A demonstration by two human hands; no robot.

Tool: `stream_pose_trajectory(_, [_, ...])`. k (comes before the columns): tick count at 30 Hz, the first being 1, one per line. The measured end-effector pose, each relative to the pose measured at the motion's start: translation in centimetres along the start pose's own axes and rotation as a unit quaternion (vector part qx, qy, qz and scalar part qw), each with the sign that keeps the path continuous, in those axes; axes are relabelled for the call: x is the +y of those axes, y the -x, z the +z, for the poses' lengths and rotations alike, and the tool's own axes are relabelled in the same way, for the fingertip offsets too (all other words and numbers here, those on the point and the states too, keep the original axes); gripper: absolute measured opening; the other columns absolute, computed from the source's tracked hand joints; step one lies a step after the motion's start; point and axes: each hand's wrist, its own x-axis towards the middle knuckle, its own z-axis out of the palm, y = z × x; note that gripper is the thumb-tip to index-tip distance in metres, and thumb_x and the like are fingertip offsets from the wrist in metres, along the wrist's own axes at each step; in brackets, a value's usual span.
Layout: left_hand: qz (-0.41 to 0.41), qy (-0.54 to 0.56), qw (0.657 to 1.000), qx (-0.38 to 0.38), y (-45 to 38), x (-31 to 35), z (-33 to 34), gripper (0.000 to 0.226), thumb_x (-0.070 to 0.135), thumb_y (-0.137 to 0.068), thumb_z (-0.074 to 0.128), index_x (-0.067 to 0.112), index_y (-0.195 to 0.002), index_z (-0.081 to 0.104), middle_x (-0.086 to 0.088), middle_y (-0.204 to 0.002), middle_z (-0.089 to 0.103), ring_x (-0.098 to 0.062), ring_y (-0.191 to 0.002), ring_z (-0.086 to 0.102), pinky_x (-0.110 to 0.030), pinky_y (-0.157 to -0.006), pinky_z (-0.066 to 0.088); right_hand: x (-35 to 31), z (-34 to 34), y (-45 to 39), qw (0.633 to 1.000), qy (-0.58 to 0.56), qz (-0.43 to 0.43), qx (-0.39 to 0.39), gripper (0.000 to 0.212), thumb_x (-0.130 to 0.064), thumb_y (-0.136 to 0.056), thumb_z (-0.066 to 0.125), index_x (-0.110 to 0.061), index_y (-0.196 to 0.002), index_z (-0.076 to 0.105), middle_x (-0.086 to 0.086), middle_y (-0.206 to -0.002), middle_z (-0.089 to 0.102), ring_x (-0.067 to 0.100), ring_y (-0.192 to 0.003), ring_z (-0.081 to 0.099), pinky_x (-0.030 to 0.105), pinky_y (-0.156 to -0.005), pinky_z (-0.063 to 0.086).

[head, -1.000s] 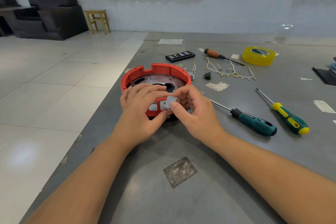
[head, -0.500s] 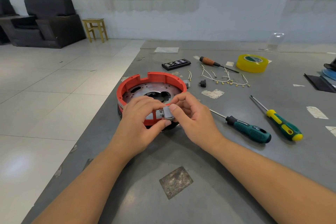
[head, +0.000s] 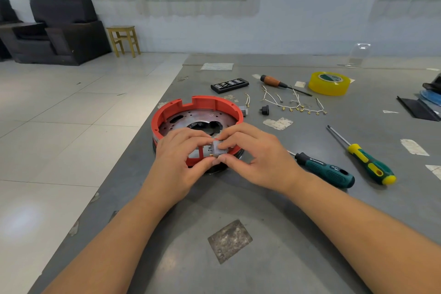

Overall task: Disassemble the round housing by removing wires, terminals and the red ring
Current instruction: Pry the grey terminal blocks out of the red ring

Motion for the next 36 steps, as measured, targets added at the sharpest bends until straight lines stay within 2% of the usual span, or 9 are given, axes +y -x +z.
stream_pose_trajectory(4, [-0.045, 0.009, 0.999, 0.011, 0.0, 0.3, 0.4, 0.049, 0.050, -0.089, 0.067, 0.031, -0.134, 0.063, 0.017, -0.127, 0.063, -0.009, -0.126, 0.050, -0.030, -0.110, 0.027, 1.0, -1.2, -1.2, 0.995, -0.029, 0.077, 0.057, 0.014, -0.012, -0.087, 0.078, -0.008, -0.099, 0.073, 0.003, -0.102, 0.071, 0.017, -0.094, 0.069, 0.033, -0.085, 0.057])
stream_pose_trajectory(8, [-0.072, -0.058, 0.996, 0.017, -0.3, 1.0, 1.5, 0.046, 0.053, -0.093, 0.061, 0.032, -0.134, 0.065, 0.011, -0.122, 0.069, -0.016, -0.124, 0.052, -0.027, -0.105, 0.021, 3.9, -2.7, -2.3, 0.954, -0.059, 0.274, 0.110, 0.013, -0.017, -0.086, 0.080, -0.025, -0.090, 0.071, -0.013, -0.090, 0.073, 0.003, -0.083, 0.071, 0.015, -0.078, 0.055])
stream_pose_trajectory(11, [-0.092, -0.098, 0.990, 0.037, -0.8, 1.7, 2.4, 0.039, 0.055, -0.095, 0.065, 0.034, -0.128, 0.070, 0.011, -0.107, 0.073, -0.020, -0.115, 0.056, -0.034, -0.104, 0.025, 7.4, -3.5, -3.1, 0.930, 0.007, 0.360, 0.066, 0.015, -0.022, -0.086, 0.080, -0.029, -0.085, 0.066, -0.009, -0.094, 0.075, 0.008, -0.086, 0.072, 0.021, -0.080, 0.056])
stream_pose_trajectory(13, [-0.094, -0.118, 0.988, 0.042, -0.9, 1.7, 2.7, 0.040, 0.059, -0.094, 0.062, 0.036, -0.125, 0.072, 0.012, -0.103, 0.073, -0.020, -0.110, 0.057, -0.033, -0.102, 0.024, 9.6, -3.8, -4.2, 0.918, 0.070, 0.391, 0.013, 0.014, -0.025, -0.085, 0.080, -0.028, -0.087, 0.066, -0.005, -0.098, 0.074, 0.011, -0.090, 0.071, 0.019, -0.072, 0.049])
stream_pose_trajectory(15, [-0.095, -0.127, 0.986, 0.044, -0.8, 1.6, 2.7, 0.041, 0.061, -0.094, 0.060, 0.036, -0.125, 0.072, 0.012, -0.099, 0.072, -0.020, -0.107, 0.058, -0.034, -0.102, 0.025, 11.4, -3.9, -5.5, 0.906, 0.117, 0.403, -0.046, 0.015, -0.027, -0.086, 0.079, -0.027, -0.093, 0.067, -0.003, -0.102, 0.073, 0.014, -0.093, 0.067, 0.022, -0.069, 0.044])
stream_pose_trajectory(20, [-0.084, -0.124, 0.987, 0.065, -0.6, 1.5, 3.0, 0.038, 0.058, -0.093, 0.057, 0.040, -0.122, 0.075, 0.012, -0.086, 0.066, -0.020, -0.095, 0.057, -0.039, -0.100, 0.033, 14.4, -2.6, -7.3, 0.880, 0.209, 0.401, -0.145, 0.014, -0.031, -0.089, 0.076, -0.028, -0.100, 0.067, 0.000, -0.113, 0.070, 0.023, -0.109, 0.062, 0.036, -0.090, 0.052])
stream_pose_trajectory(24, [-0.087, -0.095, 0.987, 0.095, -0.6, 1.2, 3.1, 0.035, 0.056, -0.093, 0.056, 0.041, -0.115, 0.077, 0.015, -0.087, 0.066, -0.019, -0.096, 0.054, -0.039, -0.100, 0.034, 15.5, -1.1, -7.5, 0.865, 0.246, 0.412, -0.150, 0.011, -0.029, -0.090, 0.070, -0.035, -0.092, 0.061, 0.002, -0.116, 0.068, 0.026, -0.116, 0.059, 0.034, -0.084, 0.047])
stream_pose_trajectory(27, [-0.108, -0.080, 0.985, 0.106, -0.7, 1.0, 3.2, 0.032, 0.054, -0.092, 0.057, 0.041, -0.113, 0.077, 0.017, -0.096, 0.068, -0.019, -0.107, 0.049, -0.041, -0.105, 0.031, 16.1, -0.3, -7.7, 0.851, 0.263, 0.432, -0.141, 0.013, -0.028, -0.089, 0.069, -0.037, -0.089, 0.060, 0.001, -0.116, 0.069, 0.027, -0.119, 0.057, 0.033, -0.081, 0.042])
stream_pose_trajectory(36, [-0.119, -0.059, 0.986, 0.103, -0.8, 0.2, 3.5, 0.033, 0.055, -0.092, 0.052, 0.041, -0.113, 0.075, 0.022, -0.105, 0.068, -0.017, -0.118, 0.041, -0.038, -0.109, 0.022, 17.2, 0.5, -7.4, 0.848, 0.281, 0.431, -0.128, 0.007, -0.035, -0.094, 0.065, -0.040, -0.093, 0.060, -0.004, -0.115, 0.069, 0.025, -0.127, 0.049, 0.042, -0.101, 0.033])
